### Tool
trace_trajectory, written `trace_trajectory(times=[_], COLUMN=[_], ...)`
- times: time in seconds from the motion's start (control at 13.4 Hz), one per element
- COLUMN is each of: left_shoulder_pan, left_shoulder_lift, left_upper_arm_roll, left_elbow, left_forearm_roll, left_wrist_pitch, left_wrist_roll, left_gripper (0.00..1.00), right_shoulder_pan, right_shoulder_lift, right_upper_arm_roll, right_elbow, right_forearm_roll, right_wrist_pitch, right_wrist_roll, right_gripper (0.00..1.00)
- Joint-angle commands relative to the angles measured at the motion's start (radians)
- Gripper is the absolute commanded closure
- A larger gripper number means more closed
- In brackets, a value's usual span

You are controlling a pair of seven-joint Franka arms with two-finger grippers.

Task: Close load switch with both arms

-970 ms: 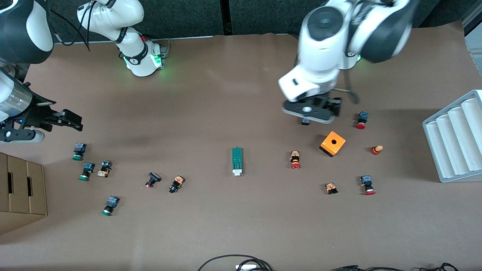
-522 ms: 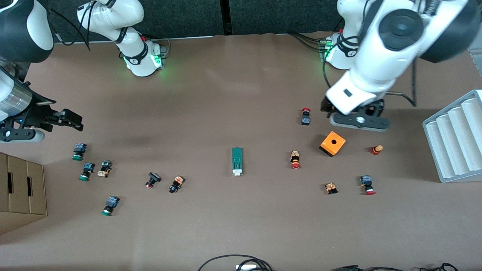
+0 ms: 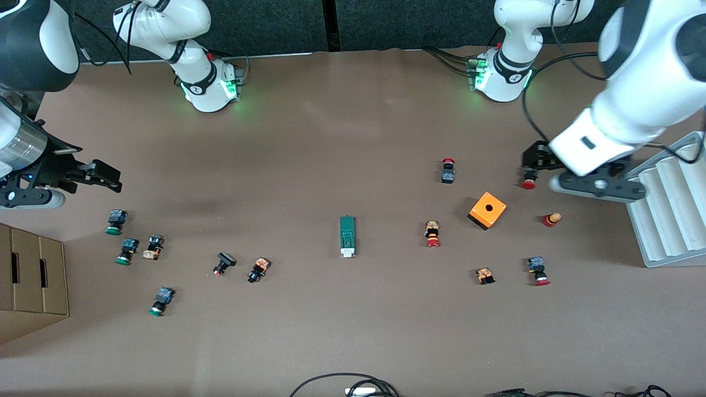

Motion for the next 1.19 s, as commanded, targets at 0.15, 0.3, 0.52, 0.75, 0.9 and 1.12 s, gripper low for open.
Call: trace_trajectory(times=[0.15, 0.3, 0.52, 0.75, 0.9, 1.12], left_shoulder_pan=[-0.001, -0.001, -0.022, -0.026, -0.027, -0.038], left_shoulder_lift=[-0.144, -0.154, -0.154, -0.137, -0.122, -0.131], left_upper_arm_roll=[0.123, 0.163, 0.238, 0.243, 0.243, 0.241], left_elbow=[-0.192, -0.217, -0.281, -0.316, -0.316, -0.318], left_forearm_roll=[-0.018, -0.013, -0.004, -0.007, -0.01, -0.006], left_wrist_pitch=[0.094, 0.126, 0.18, 0.28, 0.293, 0.295], left_wrist_roll=[0.022, 0.07, 0.215, 0.209, 0.207, 0.209], left_gripper=[0.0, 0.0, 0.0, 0.0, 0.0, 0.0], right_shoulder_pan=[-0.012, -0.012, -0.012, -0.011, -0.011, -0.011], right_shoulder_lift=[-0.001, -0.001, -0.003, -0.003, -0.003, -0.003], right_upper_arm_roll=[0.011, 0.011, 0.011, 0.011, 0.011, 0.011], right_elbow=[0.012, 0.011, 0.011, 0.012, 0.012, 0.012], right_forearm_roll=[0.006, 0.006, 0.006, 0.006, 0.006, 0.006], right_wrist_pitch=[0.007, 0.005, 0.004, 0.005, 0.005, 0.005], right_wrist_roll=[-0.009, -0.008, -0.002, 0.001, 0.001, 0.001], right_gripper=[0.0, 0.0, 0.0, 0.0, 0.0, 0.0])
